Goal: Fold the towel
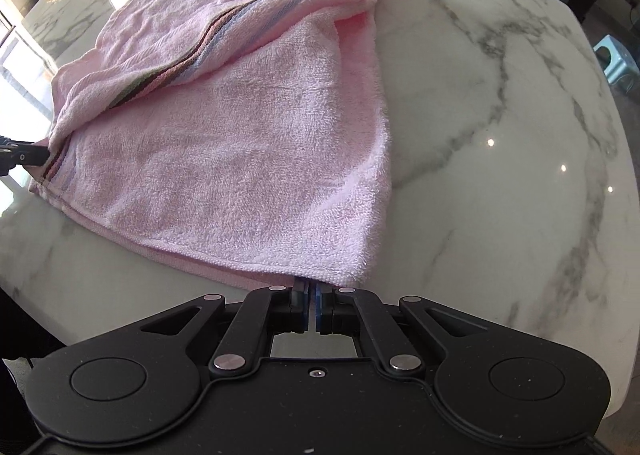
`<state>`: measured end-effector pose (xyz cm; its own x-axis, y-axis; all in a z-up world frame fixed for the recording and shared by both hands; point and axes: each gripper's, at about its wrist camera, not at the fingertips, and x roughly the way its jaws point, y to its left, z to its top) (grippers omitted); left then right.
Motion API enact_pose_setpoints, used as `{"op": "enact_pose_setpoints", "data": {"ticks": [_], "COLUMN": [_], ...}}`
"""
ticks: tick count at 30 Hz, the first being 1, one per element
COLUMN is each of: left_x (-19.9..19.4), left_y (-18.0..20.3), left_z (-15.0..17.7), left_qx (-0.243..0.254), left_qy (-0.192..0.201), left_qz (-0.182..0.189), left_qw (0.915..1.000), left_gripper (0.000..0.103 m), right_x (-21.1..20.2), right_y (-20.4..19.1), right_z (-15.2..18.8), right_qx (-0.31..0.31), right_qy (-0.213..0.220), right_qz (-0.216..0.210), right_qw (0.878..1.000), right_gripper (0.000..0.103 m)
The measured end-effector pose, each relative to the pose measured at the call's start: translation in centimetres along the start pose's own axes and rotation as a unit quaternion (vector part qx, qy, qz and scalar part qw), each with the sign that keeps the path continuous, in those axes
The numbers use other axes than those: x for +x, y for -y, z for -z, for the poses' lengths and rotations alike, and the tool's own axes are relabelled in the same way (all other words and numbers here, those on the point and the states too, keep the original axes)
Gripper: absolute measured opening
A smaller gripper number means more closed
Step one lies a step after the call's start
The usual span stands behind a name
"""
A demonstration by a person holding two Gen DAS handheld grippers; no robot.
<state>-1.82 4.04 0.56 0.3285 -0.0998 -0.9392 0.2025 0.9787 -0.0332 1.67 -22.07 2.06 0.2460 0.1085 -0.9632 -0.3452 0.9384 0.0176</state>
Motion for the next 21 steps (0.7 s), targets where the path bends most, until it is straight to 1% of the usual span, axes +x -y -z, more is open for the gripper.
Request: {"op": "enact_pose_setpoints", "data": {"ticks": [3,5,11,15,19,21], "left_x": [0.1,0.1,0.0,-0.1,-0.1,-0.1], "left_y": [0.1,0.1,0.1,0.3,0.0,0.0], "left_z": [0.0,0.0,0.1,0.1,0.1,0.1], "left_qx": [0.005,0.007,0.011,0.014,0.011,0.009], "left_qy": [0.001,0.001,0.002,0.003,0.006,0.006], "left_qz": [-0.001,-0.002,-0.001,-0.003,-0.001,0.0], "left_qw": [1.0,1.0,0.9999,0.9999,0.9999,0.9999], "left_gripper": [0.004,0.005,0.005,0.005,0.005,0.005], "right_x": [-0.2,-0.7,-3.9,-6.3,-7.2,-6.9], "right_y": [0.0,0.2,0.7,0.5,0.2,0.1], "right_z": [-0.2,-0.2,-1.2,-4.2,-8.2,-11.0], "right_qx": [-0.011,-0.019,-0.05,-0.098,-0.176,-0.207], "right_qy": [-0.015,-0.026,-0.042,-0.029,-0.026,-0.031], "right_qz": [-0.014,-0.026,-0.074,-0.061,-0.057,-0.062], "right_qw": [1.0,0.999,0.995,0.993,0.982,0.976], "right_gripper": [0.005,0.01,0.011,0.011,0.012,0.014]}}
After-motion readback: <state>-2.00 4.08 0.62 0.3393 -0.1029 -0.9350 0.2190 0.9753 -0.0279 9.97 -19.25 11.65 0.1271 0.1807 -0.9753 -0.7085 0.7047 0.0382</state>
